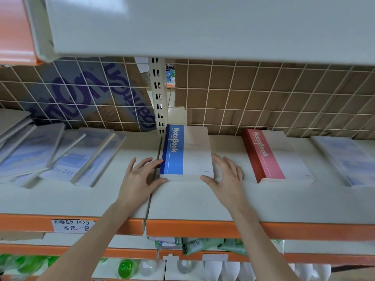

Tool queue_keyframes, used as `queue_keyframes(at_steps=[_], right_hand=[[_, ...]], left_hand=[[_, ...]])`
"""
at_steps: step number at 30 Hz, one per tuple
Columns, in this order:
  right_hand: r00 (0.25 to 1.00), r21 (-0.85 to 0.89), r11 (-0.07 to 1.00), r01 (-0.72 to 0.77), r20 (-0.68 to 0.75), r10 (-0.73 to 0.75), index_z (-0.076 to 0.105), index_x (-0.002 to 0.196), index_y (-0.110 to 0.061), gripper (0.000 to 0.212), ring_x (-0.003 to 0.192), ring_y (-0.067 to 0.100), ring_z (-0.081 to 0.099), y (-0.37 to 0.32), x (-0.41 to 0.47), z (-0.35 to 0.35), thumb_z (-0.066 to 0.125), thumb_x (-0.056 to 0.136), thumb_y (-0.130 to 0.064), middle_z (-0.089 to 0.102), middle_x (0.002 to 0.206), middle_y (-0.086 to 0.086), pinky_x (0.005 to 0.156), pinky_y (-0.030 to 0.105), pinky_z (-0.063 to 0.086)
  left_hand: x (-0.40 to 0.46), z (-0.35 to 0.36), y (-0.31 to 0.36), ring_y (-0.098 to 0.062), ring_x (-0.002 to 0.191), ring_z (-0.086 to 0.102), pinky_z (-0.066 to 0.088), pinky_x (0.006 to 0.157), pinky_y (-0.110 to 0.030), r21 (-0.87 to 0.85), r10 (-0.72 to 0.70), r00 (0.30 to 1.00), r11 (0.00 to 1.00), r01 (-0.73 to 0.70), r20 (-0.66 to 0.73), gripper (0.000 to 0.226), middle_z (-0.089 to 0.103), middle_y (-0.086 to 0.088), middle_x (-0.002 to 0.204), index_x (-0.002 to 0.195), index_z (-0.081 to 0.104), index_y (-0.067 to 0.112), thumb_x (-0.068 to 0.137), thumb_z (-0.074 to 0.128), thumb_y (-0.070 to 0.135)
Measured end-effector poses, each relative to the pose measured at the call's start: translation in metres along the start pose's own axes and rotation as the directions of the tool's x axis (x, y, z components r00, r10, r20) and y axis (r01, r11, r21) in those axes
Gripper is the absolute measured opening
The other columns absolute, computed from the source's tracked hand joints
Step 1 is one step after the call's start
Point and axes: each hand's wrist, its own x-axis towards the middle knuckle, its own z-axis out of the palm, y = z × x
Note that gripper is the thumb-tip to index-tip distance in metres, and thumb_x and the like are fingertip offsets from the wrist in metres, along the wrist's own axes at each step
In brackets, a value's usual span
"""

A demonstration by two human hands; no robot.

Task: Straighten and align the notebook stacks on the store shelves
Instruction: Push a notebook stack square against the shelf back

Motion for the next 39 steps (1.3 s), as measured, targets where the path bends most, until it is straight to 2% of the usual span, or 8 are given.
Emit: queue_keyframes(at_steps=[3,13,18,20,25,31,36,39], right_hand=[[0.999,0.025,1.0,0.014,-0.049,-0.012,0.046,0.136,-0.025,0.063,0.13,0.018,0.038,0.0016,-0.0012,-0.0004,0.073,0.08,-0.034,0.06,0.123,-0.008,0.112,0.046,0.013],[0.996,-0.09,0.995,0.044,0.078,-0.037,0.035,0.145,-0.022,0.059,0.143,0.009,0.018,0.0057,-0.0009,0.0032,0.056,0.092,-0.036,0.038,0.148,-0.005,0.114,0.032,-0.007],[0.993,-0.118,0.991,0.06,0.108,-0.048,0.027,0.148,-0.019,0.061,0.144,0.007,0.015,0.006,-0.0026,0.0034,0.052,0.095,-0.035,0.032,0.152,-0.002,0.114,0.033,-0.011],[0.994,-0.104,0.994,0.044,0.104,-0.033,0.026,0.149,-0.02,0.064,0.144,0.008,0.017,0.0045,-0.002,0.0029,0.053,0.094,-0.036,0.036,0.15,-0.003,0.115,0.034,-0.009],[0.997,-0.067,0.997,-0.04,0.062,0.044,0.036,0.144,-0.022,0.064,0.144,0.009,0.014,0.001,-0.0016,0.0051,0.059,0.088,-0.045,0.041,0.147,-0.001,0.115,0.034,-0.006],[0.997,-0.081,0.996,-0.028,0.072,0.034,0.039,0.143,-0.02,0.062,0.145,0.009,0.013,-0.0004,-0.0008,0.0069,0.057,0.089,-0.045,0.041,0.146,0.0,0.114,0.034,-0.006],[0.997,-0.144,0.989,-0.03,0.07,0.04,0.038,0.144,-0.021,0.065,0.144,0.01,0.015,-0.0009,-0.0016,0.0056,0.056,0.088,-0.049,0.041,0.146,-0.003,0.115,0.037,-0.003],[0.999,-0.116,0.993,-0.032,0.013,0.034,0.042,0.142,-0.022,0.064,0.142,0.012,0.022,-0.0015,-0.0025,0.0024,0.061,0.086,-0.047,0.047,0.142,-0.003,0.114,0.036,0.0]], left_hand=[[-0.0002,0.0003,-0.0017,-0.017,0.123,0.051,0.015,0.116,-0.043,0.013,-0.003,1.0,1.0,0.003,-0.01,0.056,0.066,-0.003,0.119,0.129,0.057,0.019,0.08,0.065,0.044],[0.0021,0.0016,-0.0039,-0.019,0.091,0.068,0.014,0.115,-0.044,0.014,0.042,0.999,0.999,-0.042,0.009,0.054,0.062,-0.01,0.122,0.126,0.059,0.012,0.084,0.053,0.045],[0.0008,0.0003,-0.0007,-0.018,0.082,0.07,0.027,0.11,-0.054,0.074,0.127,0.992,0.989,-0.128,0.012,0.071,0.067,-0.011,0.111,0.125,0.06,0.006,0.092,0.025,0.059],[0.001,0.0,-0.0011,-0.017,0.092,0.068,0.022,0.113,-0.05,0.065,0.079,0.997,0.995,-0.079,0.008,0.074,0.067,-0.008,0.114,0.127,0.058,0.009,0.089,0.025,0.063],[-0.0006,0.0011,-0.0016,-0.015,0.117,0.056,0.009,0.115,-0.039,0.043,-0.049,0.999,0.998,0.049,-0.005,0.063,0.066,-0.007,0.118,0.117,0.066,0.011,0.081,0.052,0.061],[0.0001,0.0017,-0.0028,-0.013,0.114,0.058,0.006,0.116,-0.035,-0.014,-0.038,0.999,0.999,0.039,0.025,0.072,0.062,-0.007,0.123,0.119,0.064,0.007,0.078,0.041,0.062],[-0.001,0.004,-0.0028,-0.015,0.112,0.06,0.011,0.114,-0.038,-0.009,-0.03,0.999,1.0,0.03,-0.028,0.085,0.067,-0.006,0.115,0.112,0.069,0.008,0.079,0.028,0.076],[-0.0013,0.0044,-0.0023,-0.015,0.106,0.064,0.017,0.113,-0.038,0.037,-0.017,0.995,0.999,0.021,-0.102,0.063,0.072,-0.007,0.103,0.094,0.076,0.012,0.078,0.045,0.064]])
